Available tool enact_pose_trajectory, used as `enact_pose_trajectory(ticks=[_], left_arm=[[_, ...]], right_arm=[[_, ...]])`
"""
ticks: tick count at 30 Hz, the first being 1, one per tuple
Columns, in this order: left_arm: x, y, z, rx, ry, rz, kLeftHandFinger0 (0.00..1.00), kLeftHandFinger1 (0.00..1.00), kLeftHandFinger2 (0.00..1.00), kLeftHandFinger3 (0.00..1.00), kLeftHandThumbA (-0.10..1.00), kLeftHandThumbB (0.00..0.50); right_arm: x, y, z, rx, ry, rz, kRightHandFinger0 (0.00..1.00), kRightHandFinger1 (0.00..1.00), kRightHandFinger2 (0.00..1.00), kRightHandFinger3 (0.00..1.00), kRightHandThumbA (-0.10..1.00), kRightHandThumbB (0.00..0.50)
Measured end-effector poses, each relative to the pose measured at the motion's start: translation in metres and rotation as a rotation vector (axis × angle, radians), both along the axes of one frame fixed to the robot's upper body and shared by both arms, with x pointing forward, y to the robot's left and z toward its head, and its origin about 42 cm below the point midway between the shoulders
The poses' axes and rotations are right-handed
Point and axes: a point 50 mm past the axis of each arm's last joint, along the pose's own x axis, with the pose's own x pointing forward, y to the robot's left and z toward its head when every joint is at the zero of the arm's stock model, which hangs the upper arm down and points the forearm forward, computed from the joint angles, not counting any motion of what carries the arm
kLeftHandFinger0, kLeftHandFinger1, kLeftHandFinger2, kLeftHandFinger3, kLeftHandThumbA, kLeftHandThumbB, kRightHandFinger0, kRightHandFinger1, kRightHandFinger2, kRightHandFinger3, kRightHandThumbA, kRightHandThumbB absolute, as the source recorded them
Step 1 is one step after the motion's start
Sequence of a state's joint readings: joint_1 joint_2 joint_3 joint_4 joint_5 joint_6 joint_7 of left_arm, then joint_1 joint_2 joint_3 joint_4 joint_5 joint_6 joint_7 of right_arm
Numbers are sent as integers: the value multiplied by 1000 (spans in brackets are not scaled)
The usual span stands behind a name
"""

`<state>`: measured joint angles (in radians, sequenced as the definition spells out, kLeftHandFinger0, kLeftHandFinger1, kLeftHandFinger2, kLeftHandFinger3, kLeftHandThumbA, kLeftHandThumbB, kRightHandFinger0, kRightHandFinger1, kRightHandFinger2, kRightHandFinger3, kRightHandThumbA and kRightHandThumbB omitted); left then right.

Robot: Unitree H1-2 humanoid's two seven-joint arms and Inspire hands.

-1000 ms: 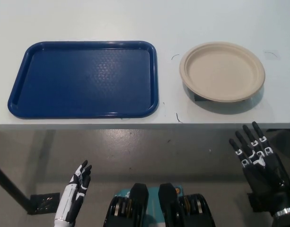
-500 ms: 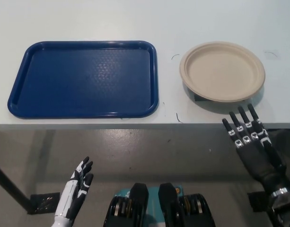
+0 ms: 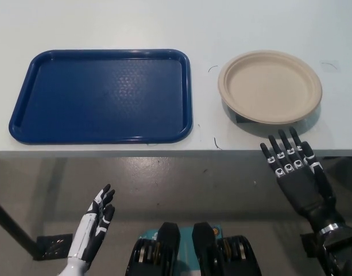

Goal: Use the right hand to pick up a plate from a leveled surface and place it into a tray on the left side

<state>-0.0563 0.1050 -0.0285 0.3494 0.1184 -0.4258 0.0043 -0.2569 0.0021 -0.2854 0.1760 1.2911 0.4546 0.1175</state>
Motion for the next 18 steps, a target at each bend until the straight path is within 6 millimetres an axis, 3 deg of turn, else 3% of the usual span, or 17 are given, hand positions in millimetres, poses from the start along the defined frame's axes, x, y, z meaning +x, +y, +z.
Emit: enact_pose_trajectory(ticks=[18], left_arm=[[4, 0, 3, 6, -14, -10, 1000, 1000, 1000, 1000, 924, 195]], right_arm=[[15, -3, -26, 16, 81, -7, 1000, 1000, 1000, 1000, 1000, 379]])
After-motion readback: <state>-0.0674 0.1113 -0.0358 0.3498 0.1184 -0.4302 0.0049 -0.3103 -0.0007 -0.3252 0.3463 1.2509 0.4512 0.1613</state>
